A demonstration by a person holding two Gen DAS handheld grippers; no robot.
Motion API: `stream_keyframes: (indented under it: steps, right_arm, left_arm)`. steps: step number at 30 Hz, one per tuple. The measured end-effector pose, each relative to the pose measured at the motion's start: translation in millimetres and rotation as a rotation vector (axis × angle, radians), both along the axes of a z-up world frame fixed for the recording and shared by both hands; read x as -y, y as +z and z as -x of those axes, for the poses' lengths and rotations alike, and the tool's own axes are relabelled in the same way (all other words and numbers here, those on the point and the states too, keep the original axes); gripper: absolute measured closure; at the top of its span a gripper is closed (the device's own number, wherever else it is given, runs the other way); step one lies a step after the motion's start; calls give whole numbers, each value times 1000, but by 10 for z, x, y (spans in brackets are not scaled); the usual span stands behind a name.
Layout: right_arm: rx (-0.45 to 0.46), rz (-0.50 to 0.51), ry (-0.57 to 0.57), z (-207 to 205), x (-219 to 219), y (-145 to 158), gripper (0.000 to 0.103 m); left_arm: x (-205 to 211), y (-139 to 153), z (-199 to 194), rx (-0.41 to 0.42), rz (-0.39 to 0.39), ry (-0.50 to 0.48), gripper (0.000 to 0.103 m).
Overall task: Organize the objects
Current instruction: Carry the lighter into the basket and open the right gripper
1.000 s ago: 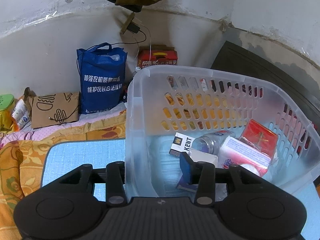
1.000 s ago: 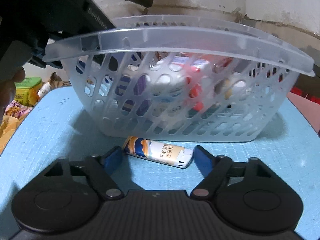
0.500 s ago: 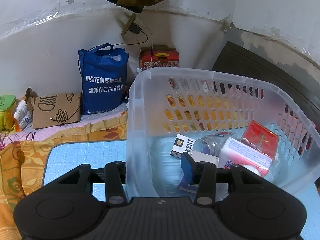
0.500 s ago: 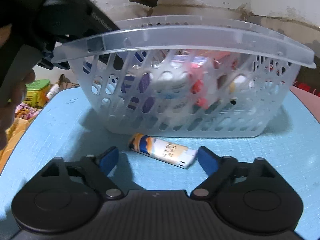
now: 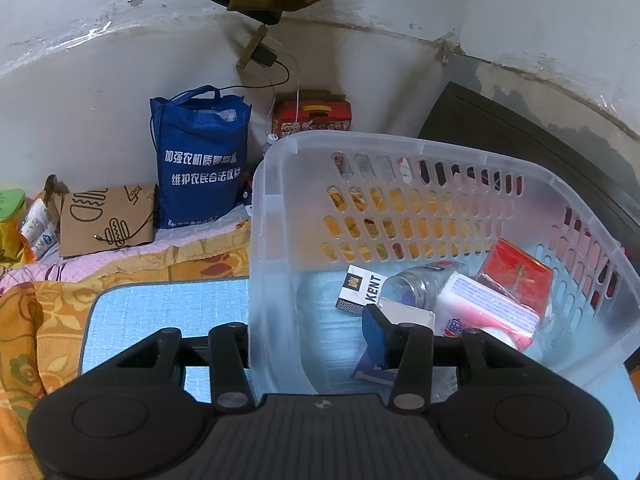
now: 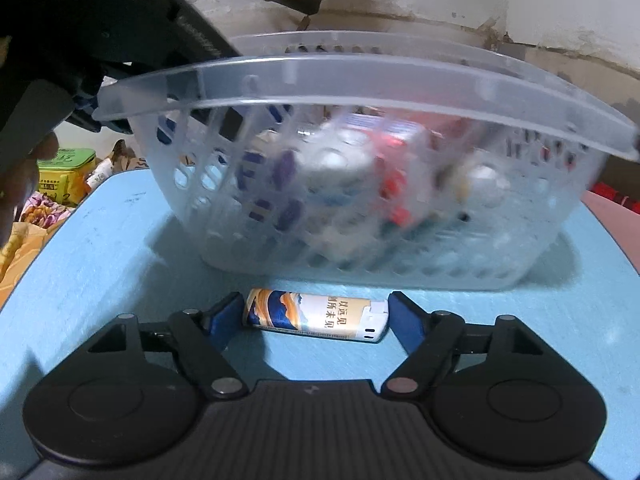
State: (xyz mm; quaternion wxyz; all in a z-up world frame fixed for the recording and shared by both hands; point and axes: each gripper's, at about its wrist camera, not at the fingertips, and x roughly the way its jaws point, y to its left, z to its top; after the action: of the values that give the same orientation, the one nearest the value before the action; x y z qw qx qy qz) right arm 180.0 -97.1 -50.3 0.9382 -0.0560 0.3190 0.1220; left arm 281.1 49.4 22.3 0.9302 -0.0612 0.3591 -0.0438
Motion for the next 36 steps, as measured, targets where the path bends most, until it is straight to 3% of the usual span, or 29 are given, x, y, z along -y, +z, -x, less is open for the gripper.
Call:
stream_keyframes:
  steps: [15,25,28,32,36]
  right_arm:
    - [67,-37,44,466,857,251,23]
    - [237,-134,123,967,1258,1104,23]
    - [283,-155,131,762,1212,1380,23]
    - [284,-165,177,152,954,1664,22]
    - [177,-207,225,-511,658,1731,22]
  left_arm:
    - [3,13,7,5,0,17,53]
    - [6,26,4,5,-7,26,53]
    - [-3,29,-2,4,-7,28,53]
    - [-6,27,-1,5,-9,29,53]
    - [-19,24,-8,7,-2,27,53]
